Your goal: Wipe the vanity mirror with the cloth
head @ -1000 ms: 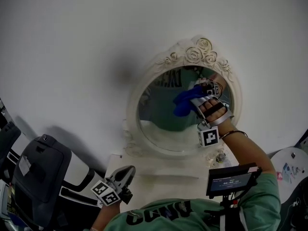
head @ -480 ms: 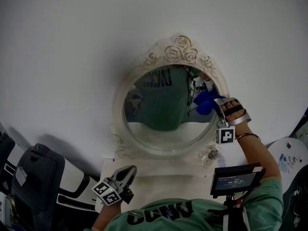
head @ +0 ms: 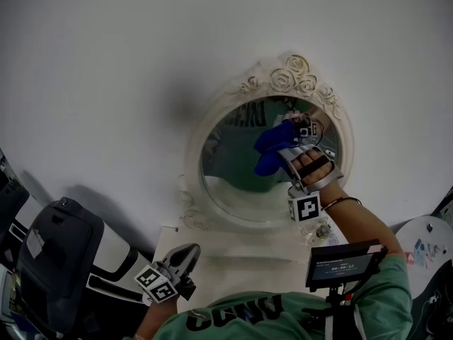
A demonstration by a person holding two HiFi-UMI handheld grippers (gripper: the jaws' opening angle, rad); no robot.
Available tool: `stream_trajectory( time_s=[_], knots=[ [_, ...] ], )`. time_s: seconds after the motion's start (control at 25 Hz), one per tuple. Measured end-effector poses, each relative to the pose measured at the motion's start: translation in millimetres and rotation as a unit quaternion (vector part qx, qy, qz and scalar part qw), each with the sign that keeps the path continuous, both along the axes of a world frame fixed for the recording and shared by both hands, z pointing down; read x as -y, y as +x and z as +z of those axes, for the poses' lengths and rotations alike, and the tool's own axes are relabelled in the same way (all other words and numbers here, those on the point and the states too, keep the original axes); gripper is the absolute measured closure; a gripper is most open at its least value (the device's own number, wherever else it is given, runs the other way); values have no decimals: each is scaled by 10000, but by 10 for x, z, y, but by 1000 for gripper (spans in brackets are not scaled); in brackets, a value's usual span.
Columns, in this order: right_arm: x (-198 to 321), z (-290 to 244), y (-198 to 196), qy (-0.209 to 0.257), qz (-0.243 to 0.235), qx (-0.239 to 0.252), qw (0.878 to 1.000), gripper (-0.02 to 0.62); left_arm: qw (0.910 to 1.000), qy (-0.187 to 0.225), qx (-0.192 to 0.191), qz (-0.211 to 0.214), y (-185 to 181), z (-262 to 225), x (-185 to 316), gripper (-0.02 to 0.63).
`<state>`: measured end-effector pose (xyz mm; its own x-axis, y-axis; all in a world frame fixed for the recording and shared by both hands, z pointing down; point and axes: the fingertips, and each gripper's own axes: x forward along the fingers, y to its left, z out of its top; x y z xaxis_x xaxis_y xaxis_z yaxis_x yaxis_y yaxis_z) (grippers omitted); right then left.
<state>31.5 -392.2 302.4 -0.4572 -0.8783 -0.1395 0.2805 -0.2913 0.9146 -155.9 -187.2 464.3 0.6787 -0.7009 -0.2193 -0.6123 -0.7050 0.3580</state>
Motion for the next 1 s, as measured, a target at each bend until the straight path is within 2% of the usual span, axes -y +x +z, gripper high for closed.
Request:
stream_trajectory(
  time_s=[0.24, 0.36, 0.48, 0.6, 0.72, 0.84, 1.0],
  knots=[
    [75, 111, -1291, -66, -810, -132, 9966, 546, 9992, -8, -25, -407, -356, 43, -183, 606],
    [136, 170, -1675, -118, -968, -221, 9950, 546, 9981, -21, -63, -618, -540, 68, -268, 606],
    [189, 218, -1878, -121, -962, -314, 9948, 546, 9968, -66, -84, -791, -705, 116, -327, 606],
    [217, 244, -1893, -135, -961, -325, 9948, 546, 9963, -120, -112, -845, -773, 158, -333, 606],
    [235, 262, -1743, -163, -873, -383, 9953, 546, 9973, -109, -113, -717, -690, 135, -261, 606],
    [243, 292, -1366, -216, -699, -349, 9967, 546, 9988, -55, -89, -484, -522, 84, -160, 606],
    [249, 319, -608, -261, -290, -266, 9989, 546, 9999, -16, -18, -127, -232, 34, -21, 606]
  ],
)
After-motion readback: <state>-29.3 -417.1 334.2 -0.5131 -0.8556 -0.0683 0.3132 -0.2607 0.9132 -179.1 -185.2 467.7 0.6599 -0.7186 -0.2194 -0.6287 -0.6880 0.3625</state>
